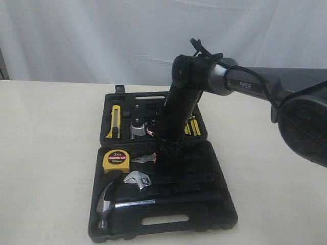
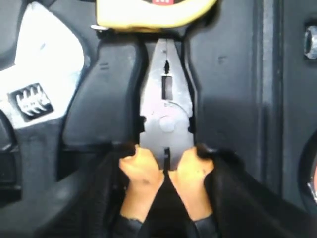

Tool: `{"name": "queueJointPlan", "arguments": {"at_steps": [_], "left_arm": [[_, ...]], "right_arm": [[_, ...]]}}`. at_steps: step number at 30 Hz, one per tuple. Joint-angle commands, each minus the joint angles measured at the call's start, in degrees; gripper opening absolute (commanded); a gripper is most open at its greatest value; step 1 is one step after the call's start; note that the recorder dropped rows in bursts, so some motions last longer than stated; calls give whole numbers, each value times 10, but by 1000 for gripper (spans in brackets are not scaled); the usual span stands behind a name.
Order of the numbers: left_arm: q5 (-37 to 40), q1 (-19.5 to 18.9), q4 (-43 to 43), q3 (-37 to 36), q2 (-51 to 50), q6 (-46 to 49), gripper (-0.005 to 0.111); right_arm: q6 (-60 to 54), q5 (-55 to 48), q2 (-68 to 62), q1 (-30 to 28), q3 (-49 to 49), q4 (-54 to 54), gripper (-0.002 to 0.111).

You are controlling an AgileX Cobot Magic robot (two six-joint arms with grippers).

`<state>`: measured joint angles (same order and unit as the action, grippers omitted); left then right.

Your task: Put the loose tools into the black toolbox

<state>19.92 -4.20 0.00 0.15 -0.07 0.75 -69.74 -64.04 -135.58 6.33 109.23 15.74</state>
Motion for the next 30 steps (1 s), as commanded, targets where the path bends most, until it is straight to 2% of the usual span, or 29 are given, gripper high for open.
{"name": "queueJointPlan", "arguments": {"at_steps": [1, 5, 19, 20, 21, 22, 23, 24, 27, 30], "left_arm": [[-3, 3, 0, -1, 1, -3, 0], [-3, 3, 0, -1, 1, -3, 0], [-3, 3, 0, -1, 1, -3, 0], [-3, 3, 0, -1, 1, -3, 0], [-3, 3, 0, -1, 1, -3, 0], [-3, 3, 0, -1, 1, -3, 0], [-3, 3, 0, -1, 1, -3, 0], [-3, 3, 0, -1, 1, -3, 0], [-3, 3, 0, -1, 1, -3, 0], [-3, 3, 0, -1, 1, -3, 0]], "right_arm": [[4, 15, 3, 1, 0, 2, 66], [10, 21, 6, 1, 0, 2, 73], [34, -4, 67, -2, 0, 7, 72], [39, -18, 71, -2, 0, 5, 68], [44, -55, 80, -6, 0, 2, 49], [53, -59, 82, -11, 0, 5, 37], [74, -59, 87, -22, 0, 7, 12], [82, -59, 88, -30, 0, 9, 0], [88, -59, 86, -79, 0, 48, -1], [81, -59, 75, -97, 0, 75, -1]]}}
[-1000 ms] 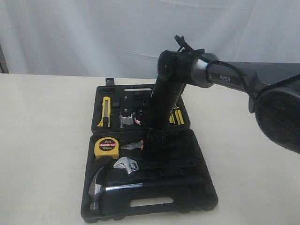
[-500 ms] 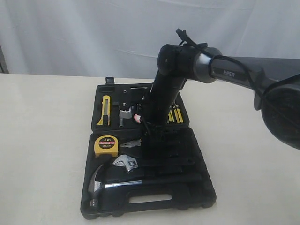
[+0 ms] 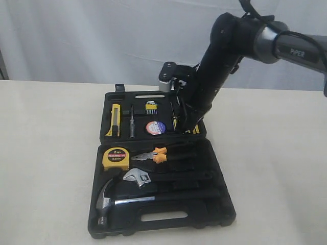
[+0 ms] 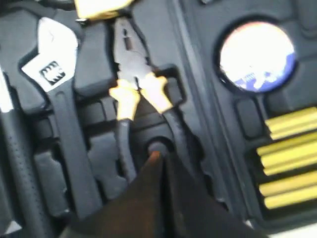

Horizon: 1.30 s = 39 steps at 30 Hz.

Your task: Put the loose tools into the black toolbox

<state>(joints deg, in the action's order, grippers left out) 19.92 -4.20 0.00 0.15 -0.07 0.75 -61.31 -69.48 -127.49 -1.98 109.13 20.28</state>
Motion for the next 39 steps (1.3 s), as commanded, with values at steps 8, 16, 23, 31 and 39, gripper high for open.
{"name": "queueJointPlan", "arguments": {"at_steps": [8, 16, 23, 31, 39], "left_arm": [[-3, 3, 0, -1, 1, -3, 0], [-3, 3, 0, -1, 1, -3, 0], [-3, 3, 0, -1, 1, -3, 0], [-3, 3, 0, -1, 1, -3, 0], [-3, 3, 0, -1, 1, -3, 0]], "right_arm": [[-1, -5, -35, 8, 1, 35, -1], [19, -5, -36, 10, -12, 34, -1], [22, -5, -36, 10, -62, 40, -1], [22, -5, -35, 10, -63, 50, -1], [24, -5, -36, 10, -63, 50, -1]]}}
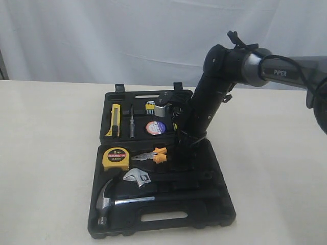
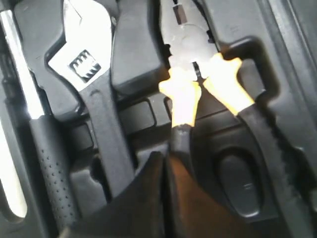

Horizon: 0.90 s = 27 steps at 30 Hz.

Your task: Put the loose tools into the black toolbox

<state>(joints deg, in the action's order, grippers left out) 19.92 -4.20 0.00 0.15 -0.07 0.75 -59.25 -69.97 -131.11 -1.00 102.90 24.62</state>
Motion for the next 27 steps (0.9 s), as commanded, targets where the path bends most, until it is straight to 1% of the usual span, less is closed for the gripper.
{"name": "queueJointPlan", "arguments": {"at_steps": [1, 11, 20, 27], "left_arm": [[-3, 3, 0, -1, 1, -3, 0], [-3, 3, 0, -1, 1, -3, 0], [-3, 3, 0, -1, 1, -3, 0], [-3, 3, 0, -1, 1, -3, 0]], "right_arm": [[3, 0, -2, 1, -1, 7, -1], [5, 0, -27, 1, 0, 7, -1], [0, 1, 9, 1, 4, 8, -1], [1, 23, 8, 1, 2, -12, -1]]}}
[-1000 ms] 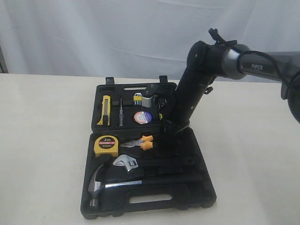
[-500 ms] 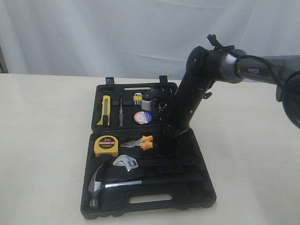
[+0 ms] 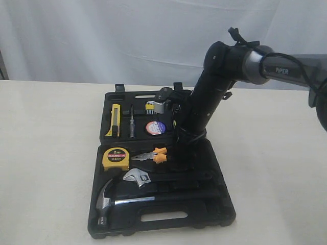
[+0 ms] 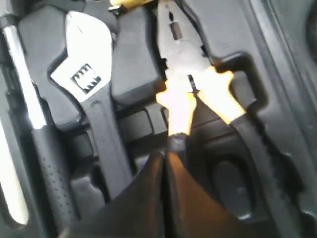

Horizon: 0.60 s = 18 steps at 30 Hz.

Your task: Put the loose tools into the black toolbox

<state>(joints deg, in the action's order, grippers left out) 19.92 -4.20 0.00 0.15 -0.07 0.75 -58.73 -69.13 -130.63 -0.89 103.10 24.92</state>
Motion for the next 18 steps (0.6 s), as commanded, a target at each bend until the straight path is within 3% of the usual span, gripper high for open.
{"name": "queueJointPlan", "arguments": {"at_steps": [1, 18], "left_arm": [[-3, 3, 0, -1, 1, -3, 0], [-3, 3, 0, -1, 1, -3, 0]], "right_arm": [[-4, 21, 2, 0, 0, -18, -1], [5, 31, -30, 0, 2, -19, -1]]}}
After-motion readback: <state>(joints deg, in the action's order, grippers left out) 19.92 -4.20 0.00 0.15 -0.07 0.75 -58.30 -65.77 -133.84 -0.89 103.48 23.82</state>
